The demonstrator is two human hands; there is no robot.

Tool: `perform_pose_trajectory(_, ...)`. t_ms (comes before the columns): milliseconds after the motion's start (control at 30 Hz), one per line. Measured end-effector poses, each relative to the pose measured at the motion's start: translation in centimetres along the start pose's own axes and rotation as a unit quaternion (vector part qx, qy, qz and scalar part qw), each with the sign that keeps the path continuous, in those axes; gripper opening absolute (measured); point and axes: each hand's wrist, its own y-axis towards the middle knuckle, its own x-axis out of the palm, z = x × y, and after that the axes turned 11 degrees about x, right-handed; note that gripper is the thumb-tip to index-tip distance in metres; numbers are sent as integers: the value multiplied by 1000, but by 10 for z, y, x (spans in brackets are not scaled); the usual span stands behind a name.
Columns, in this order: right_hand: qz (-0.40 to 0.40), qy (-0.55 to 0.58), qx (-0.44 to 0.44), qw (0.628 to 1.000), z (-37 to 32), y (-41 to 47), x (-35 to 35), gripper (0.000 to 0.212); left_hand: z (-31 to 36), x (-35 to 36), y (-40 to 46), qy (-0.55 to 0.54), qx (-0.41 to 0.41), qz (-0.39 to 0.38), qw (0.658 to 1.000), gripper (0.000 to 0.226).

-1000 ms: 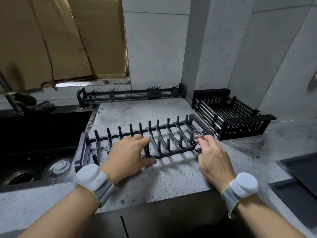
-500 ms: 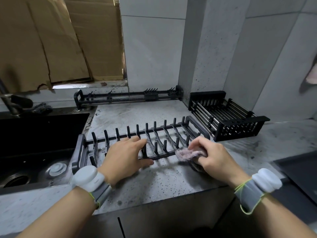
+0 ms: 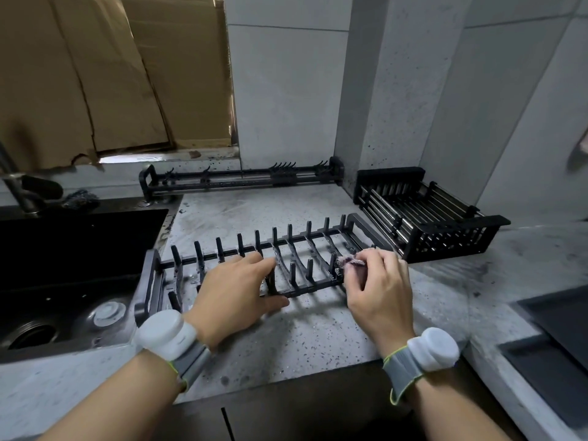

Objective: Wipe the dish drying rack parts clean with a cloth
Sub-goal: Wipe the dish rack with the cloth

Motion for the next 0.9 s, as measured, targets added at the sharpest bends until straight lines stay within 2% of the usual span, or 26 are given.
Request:
perform_pose_trajectory(100,5,-3,13,1000,-6,1,3,25,0,0,0,7,-2,-5,1000,53)
perform_pose_trajectory(233,19,11,20,1000,-10,3,13,15,-1,1,1,9,-7,-6,1000,53)
perform_pose_trajectory(400,-28,71,-33,997,5,0,8,31,-3,2,2,12,-8,-8,1000,55)
perform_pose_trajectory(500,-73,161,-57,983,5,-2,-12,36,-2,1,2,8,-5,-3,1000,55)
perform_pose_trajectory(567,-55,192,-51,979,2,3,-17,31,-3,0,1,10,-7,-7,1000,56)
perform_pose_trajectory(633,-22,144,-24,989,1,5,-11,24,-2,-1,1,6,-8,-10,1000,56)
perform_pose_trajectory(700,-32,66,-14,997,2,3,1,15,-1,-2,1,3,-10,-13,1000,55)
perform_pose_trajectory(767,-53,17,-28,998,0,-1,9,18,0,-3,1,8,-11,-14,1000,54)
perform_pose_trajectory(900,-33,6,-26,999,-7,5,12,15,1,-4,2,2,-7,-12,1000,53)
